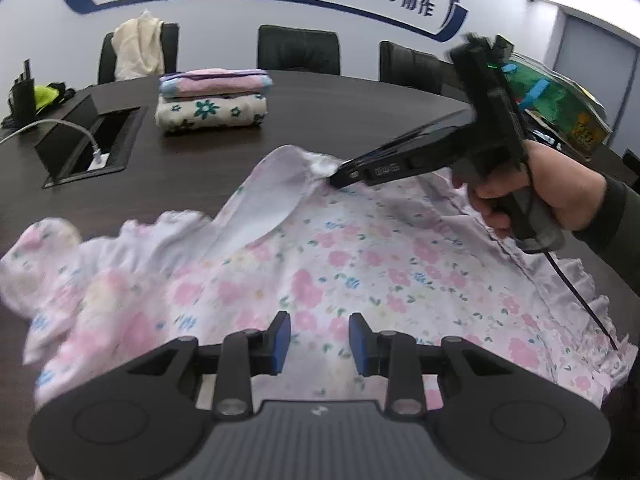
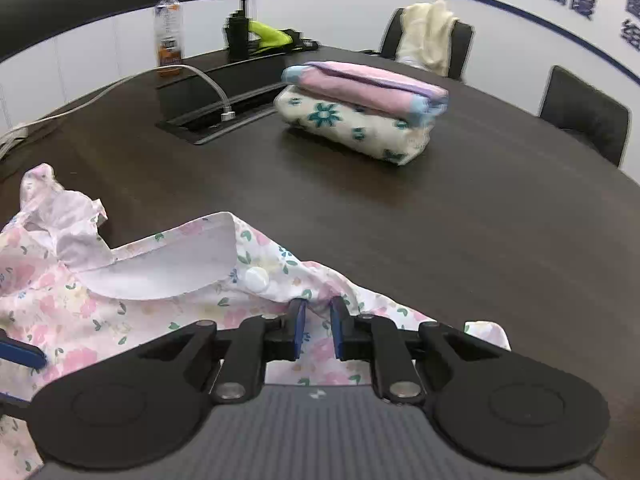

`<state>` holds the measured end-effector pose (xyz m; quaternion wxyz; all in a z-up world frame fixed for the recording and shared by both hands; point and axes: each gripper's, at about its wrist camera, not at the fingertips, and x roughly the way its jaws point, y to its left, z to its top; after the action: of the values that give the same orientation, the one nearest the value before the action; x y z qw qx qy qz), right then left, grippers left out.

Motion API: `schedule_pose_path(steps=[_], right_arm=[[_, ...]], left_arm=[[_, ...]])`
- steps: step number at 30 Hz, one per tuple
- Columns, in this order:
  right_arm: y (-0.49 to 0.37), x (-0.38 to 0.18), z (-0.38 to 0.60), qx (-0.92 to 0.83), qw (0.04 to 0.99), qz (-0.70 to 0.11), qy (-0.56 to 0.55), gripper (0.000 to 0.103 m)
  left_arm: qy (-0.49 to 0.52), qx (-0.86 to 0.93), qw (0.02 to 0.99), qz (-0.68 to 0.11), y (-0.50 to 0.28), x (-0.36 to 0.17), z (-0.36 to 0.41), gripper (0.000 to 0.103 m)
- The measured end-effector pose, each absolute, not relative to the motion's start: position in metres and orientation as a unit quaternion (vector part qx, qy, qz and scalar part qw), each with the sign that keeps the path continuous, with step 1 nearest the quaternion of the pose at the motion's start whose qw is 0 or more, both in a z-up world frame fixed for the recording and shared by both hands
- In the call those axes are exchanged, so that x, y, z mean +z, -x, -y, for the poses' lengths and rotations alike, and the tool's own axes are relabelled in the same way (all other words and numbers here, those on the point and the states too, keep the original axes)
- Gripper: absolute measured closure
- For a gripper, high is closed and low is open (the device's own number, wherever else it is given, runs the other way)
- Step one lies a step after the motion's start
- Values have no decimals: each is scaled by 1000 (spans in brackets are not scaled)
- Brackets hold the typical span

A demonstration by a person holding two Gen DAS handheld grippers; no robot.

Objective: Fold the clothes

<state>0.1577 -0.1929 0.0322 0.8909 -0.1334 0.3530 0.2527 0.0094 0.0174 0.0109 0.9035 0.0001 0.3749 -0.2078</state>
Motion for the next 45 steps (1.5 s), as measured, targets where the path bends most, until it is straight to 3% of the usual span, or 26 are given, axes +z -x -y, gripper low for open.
schedule_pose_path(steps=[5, 7, 9, 10, 13, 14, 18, 30, 40, 45], right_arm=[[-139, 56, 224, 269, 905, -319, 83, 77], [-132, 67, 232, 259, 911, -308, 86, 77], [-134, 70, 238, 231, 918, -311, 87, 78], [-136, 70, 241, 214, 920, -317, 84, 80], [-136, 68, 246, 194, 920, -329, 90, 84], [-134, 68, 247, 193, 920, -329, 92, 84], [-135, 61, 248, 189, 918, -336, 91, 84], [-152, 28, 277, 165, 912, -374, 38, 84], [-127, 23, 309, 124, 920, -371, 36, 82], [-93, 40, 326, 103, 932, -346, 29, 82]], left_arm=[[20, -198, 915, -351, -14, 55, -22, 72], [1, -193, 923, -332, -29, 74, -12, 63], [-39, -196, 926, -321, -51, 87, 1, 44], [-57, -191, 920, -338, -69, 85, 8, 44], [-60, -162, 902, -396, -120, 73, 17, 61], [-43, -166, 900, -400, -132, 70, 18, 71], [12, -182, 899, -398, -167, 51, 28, 72], [-44, -133, 917, -373, -185, 9, 42, 88], [-3, -91, 923, -373, -183, 15, 8, 85], [15, -76, 922, -380, -158, 46, -15, 85]])
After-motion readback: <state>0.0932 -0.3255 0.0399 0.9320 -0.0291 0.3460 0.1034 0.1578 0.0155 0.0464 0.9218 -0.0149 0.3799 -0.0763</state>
